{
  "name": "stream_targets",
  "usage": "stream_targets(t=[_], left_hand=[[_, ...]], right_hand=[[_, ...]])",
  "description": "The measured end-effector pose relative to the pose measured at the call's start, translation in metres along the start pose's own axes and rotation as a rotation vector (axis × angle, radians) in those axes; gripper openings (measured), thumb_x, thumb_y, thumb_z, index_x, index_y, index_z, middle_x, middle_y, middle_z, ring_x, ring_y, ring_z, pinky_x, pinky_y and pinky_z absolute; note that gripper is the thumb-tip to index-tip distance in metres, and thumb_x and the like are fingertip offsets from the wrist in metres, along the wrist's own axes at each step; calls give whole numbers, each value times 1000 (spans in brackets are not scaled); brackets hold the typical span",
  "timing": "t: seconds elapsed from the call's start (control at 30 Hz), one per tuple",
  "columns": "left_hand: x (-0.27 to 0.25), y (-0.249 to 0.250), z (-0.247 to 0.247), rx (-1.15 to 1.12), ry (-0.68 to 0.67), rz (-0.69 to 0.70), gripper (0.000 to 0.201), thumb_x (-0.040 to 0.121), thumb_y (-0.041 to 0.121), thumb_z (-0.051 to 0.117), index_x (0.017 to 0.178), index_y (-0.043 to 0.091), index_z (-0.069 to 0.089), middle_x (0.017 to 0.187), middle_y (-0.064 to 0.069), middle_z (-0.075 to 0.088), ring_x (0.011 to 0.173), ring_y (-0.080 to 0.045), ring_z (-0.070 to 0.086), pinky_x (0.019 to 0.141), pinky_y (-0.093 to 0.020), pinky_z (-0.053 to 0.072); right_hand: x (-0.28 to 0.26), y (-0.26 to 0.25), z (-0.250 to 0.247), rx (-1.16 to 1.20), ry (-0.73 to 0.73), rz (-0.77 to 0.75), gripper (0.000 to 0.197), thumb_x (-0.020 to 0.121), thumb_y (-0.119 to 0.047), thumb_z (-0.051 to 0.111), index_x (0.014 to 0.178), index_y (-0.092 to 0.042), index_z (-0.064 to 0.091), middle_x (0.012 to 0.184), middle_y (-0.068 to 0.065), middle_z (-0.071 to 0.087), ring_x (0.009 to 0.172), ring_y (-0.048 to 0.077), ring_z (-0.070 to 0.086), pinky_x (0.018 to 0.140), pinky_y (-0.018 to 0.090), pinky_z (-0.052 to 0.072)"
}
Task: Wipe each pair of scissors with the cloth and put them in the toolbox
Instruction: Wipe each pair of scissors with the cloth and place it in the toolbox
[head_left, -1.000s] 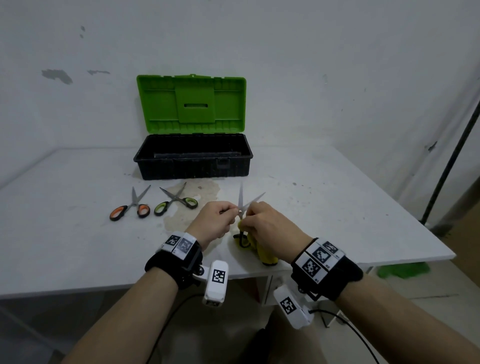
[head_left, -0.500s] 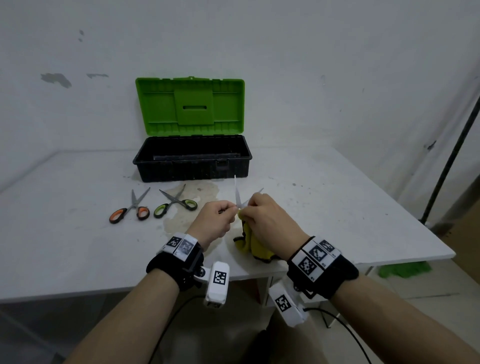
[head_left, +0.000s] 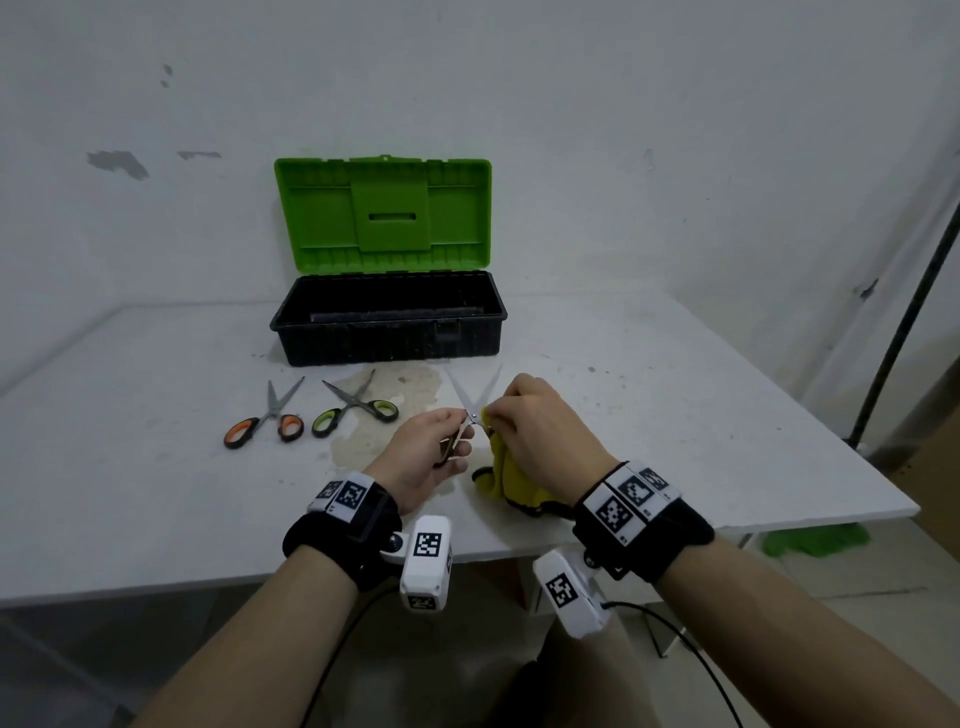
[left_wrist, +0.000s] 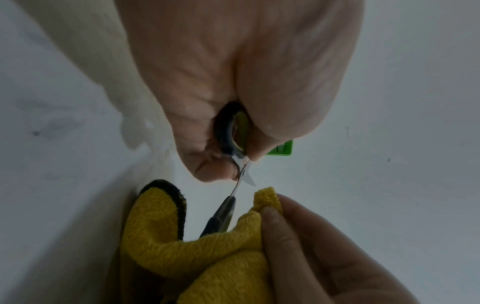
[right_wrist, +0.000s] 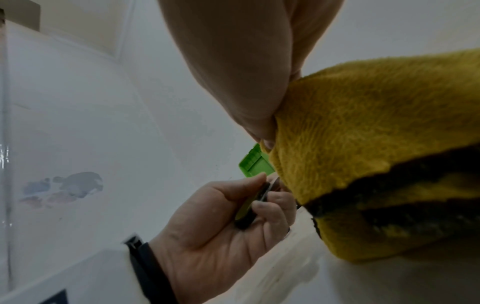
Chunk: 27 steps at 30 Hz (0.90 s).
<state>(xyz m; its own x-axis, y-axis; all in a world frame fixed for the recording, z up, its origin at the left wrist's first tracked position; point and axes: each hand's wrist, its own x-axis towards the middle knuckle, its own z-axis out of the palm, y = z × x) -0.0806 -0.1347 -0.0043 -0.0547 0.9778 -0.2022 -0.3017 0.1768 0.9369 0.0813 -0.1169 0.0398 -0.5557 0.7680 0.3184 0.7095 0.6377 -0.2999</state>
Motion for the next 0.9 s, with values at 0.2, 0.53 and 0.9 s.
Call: stream_targets(t=[0.2, 0.53, 0.9], left_hand=[[-3, -2, -1, -35, -80, 23, 28, 106, 16, 40, 108, 1, 65, 101, -13, 72, 100, -22, 69, 96, -41, 55], [-5, 0, 0, -3, -75, 47, 35, 107, 15, 37, 127, -6, 58, 116, -22, 63, 110, -26, 61, 99, -38, 53], [-4, -3, 4, 39, -58, 74, 32, 106, 16, 38, 118, 2, 65, 108, -15, 69, 104, -22, 64, 89, -31, 56]], right_hand=[[4, -3, 7, -18, -18, -10, 21, 96, -14, 52, 103, -13, 72, 100, 6, 52, 97, 21, 50, 78, 22, 40], [-1, -3, 13, 54, 102, -39, 17, 95, -15, 57, 101, -12, 73, 100, 7, 56, 95, 20, 51, 79, 22, 42], [-6, -6, 16, 49, 97, -103, 16, 92, -9, 58, 94, -9, 73, 94, 9, 58, 92, 23, 53, 76, 29, 47]])
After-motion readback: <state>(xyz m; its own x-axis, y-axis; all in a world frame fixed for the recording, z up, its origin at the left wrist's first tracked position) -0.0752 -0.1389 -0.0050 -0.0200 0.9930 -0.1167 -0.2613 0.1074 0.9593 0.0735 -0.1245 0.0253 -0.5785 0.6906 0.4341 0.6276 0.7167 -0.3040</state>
